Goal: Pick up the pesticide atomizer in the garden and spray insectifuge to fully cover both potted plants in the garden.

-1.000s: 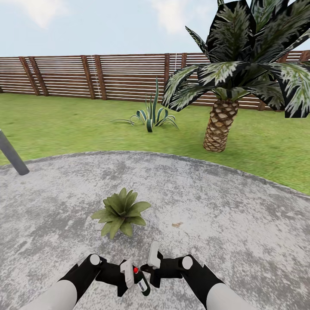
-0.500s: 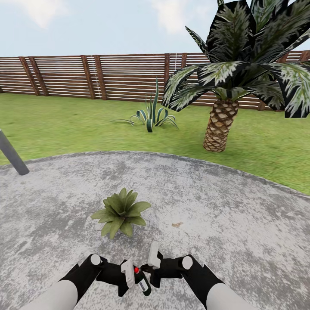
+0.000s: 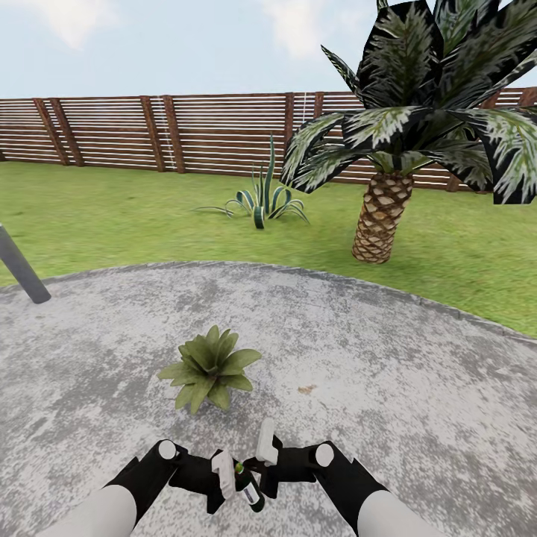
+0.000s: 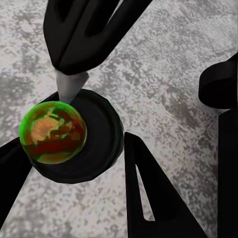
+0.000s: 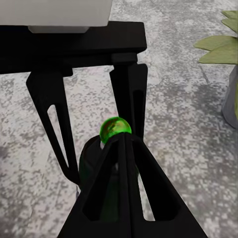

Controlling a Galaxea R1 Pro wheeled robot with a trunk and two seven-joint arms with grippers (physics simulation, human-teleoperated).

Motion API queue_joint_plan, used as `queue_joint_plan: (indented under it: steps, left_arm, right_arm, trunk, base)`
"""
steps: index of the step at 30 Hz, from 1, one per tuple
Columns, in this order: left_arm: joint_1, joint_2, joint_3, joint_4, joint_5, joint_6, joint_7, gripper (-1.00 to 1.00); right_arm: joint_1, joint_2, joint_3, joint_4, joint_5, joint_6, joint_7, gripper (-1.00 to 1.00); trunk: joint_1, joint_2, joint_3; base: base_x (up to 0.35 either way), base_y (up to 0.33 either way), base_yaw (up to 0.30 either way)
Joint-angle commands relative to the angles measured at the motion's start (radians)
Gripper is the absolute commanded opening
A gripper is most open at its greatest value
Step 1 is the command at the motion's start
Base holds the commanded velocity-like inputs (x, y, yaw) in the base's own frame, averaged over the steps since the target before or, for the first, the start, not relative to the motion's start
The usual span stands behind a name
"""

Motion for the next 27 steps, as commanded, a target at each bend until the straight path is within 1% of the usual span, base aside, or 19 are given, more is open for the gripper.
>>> queue_joint_plan:
  steps: [1, 7, 8, 9, 13, 16, 19, 23, 24, 27]
  left_arm:
    - [0.000, 0.000, 0.001, -0.001, -0.007, -0.006, -0.001, -1.00]
    - [0.000, 0.000, 0.001, -0.001, -0.007, -0.006, -0.001, -1.00]
    - [0.005, 0.128, -0.007, 0.011, -0.020, -0.003, 0.004, -1.00]
    - [0.005, 0.141, -0.007, 0.012, -0.020, -0.003, 0.004, -1.00]
    - [0.008, 0.165, -0.008, 0.012, -0.020, -0.001, 0.004, -1.00]
    - [0.009, 0.172, -0.008, 0.013, -0.022, 0.000, 0.003, -1.00]
    - [0.008, 0.176, -0.007, 0.012, -0.034, 0.002, 0.004, -1.00]
    - [0.006, 0.198, -0.007, 0.013, -0.040, 0.005, 0.002, -1.00]
    - [0.006, 0.200, -0.007, 0.014, -0.040, 0.005, 0.002, -1.00]
    - [0.008, 0.208, -0.007, 0.014, -0.040, 0.004, 0.002, -1.00]
  right_arm:
    - [0.000, 0.000, -0.001, -0.001, 0.009, -0.005, 0.000, -1.00]
    - [0.000, 0.000, -0.001, -0.001, 0.009, -0.005, -0.001, -1.00]
    - [0.000, -0.002, -0.001, 0.000, 0.009, -0.005, -0.001, -1.00]
    - [0.000, -0.002, -0.001, 0.000, 0.009, -0.005, -0.001, -1.00]
    - [0.000, -0.005, -0.002, 0.001, 0.009, -0.005, -0.002, -1.00]
    - [0.000, -0.008, -0.002, 0.002, 0.009, -0.005, -0.002, -1.00]
    - [0.000, -0.012, -0.002, 0.003, 0.009, -0.005, -0.002, -1.00]
    - [0.000, -0.040, -0.003, 0.004, 0.008, -0.005, -0.004, -1.00]
    - [0.000, -0.044, -0.003, 0.004, 0.008, -0.005, -0.004, 1.00]
    - [0.000, -0.056, -0.004, 0.004, 0.007, -0.005, -0.006, 1.00]
  trunk:
    - [0.000, 0.000, -0.001]
    - [0.000, 0.000, -0.001]
    - [0.000, 0.000, -0.001]
    - [0.000, 0.000, -0.001]
    - [0.000, 0.000, -0.001]
    - [0.000, 0.000, -0.001]
    - [0.000, 0.000, -0.001]
    - [0.000, 0.000, -0.001]
    - [0.000, 0.000, -0.001]
    - [0.000, 0.000, -0.001]
  base:
    - [0.000, 0.000, 0.000]
    - [0.000, 0.000, 0.000]
    - [0.000, 0.000, 0.000]
    - [0.000, 0.000, 0.000]
    - [0.000, 0.000, 0.000]
    - [0.000, 0.000, 0.000]
    - [0.000, 0.000, 0.000]
    - [0.000, 0.000, 0.000]
    - [0.000, 0.000, 0.000]
    - [0.000, 0.000, 0.000]
